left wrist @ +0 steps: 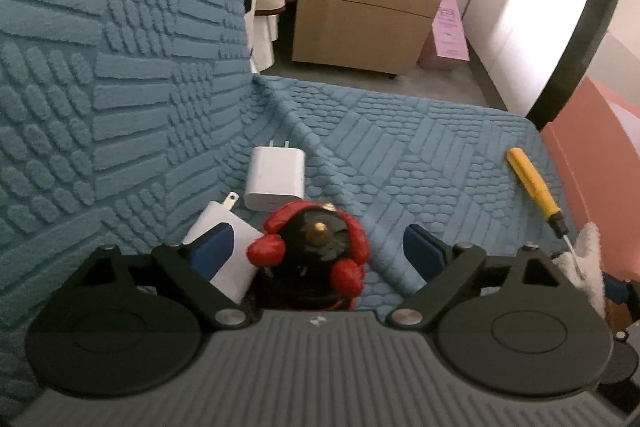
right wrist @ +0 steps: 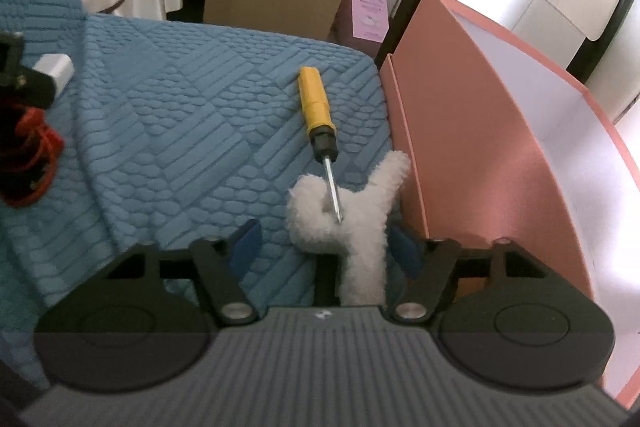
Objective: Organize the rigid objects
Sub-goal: 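Grasp the red figurine with the left tool while the right tool grasps the white fluffy toy, then lift the red figurine and white fluffy toy and carry both toward the pink box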
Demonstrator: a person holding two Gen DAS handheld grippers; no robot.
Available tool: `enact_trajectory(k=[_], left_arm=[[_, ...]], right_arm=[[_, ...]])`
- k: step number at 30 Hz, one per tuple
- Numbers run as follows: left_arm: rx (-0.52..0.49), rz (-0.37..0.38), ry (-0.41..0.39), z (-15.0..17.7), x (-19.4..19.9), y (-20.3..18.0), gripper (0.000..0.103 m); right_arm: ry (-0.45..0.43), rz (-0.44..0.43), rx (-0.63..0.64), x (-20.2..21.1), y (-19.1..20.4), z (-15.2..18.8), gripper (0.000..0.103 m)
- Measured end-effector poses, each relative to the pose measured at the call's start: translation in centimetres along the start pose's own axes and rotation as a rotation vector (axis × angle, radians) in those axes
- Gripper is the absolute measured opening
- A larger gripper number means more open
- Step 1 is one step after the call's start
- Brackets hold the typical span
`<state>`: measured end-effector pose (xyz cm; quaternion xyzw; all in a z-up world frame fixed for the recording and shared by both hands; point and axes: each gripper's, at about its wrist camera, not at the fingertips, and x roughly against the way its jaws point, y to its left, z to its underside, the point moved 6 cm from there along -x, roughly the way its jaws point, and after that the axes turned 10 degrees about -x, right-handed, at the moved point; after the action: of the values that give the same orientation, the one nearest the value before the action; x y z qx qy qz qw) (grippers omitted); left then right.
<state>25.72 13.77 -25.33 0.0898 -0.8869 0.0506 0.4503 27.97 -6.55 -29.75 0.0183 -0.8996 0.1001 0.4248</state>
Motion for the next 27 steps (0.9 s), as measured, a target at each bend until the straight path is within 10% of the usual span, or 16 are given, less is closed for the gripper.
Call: enact_trajectory(k=[17, 27], left_arm=[[-0.061, -0.038, -0.006, 0.5, -0.2, -0.9, 0.072], [0.036, -0.014, -0.025, 0.9, 0.7, 0.2, 0.063]], right_arm=[[0.086, -0.104, -0.079, 3.5, -1.1, 0.0, 0.030], [0.096, -0.175, -0.155, 3.8, -2.5, 0.8, 0.039]])
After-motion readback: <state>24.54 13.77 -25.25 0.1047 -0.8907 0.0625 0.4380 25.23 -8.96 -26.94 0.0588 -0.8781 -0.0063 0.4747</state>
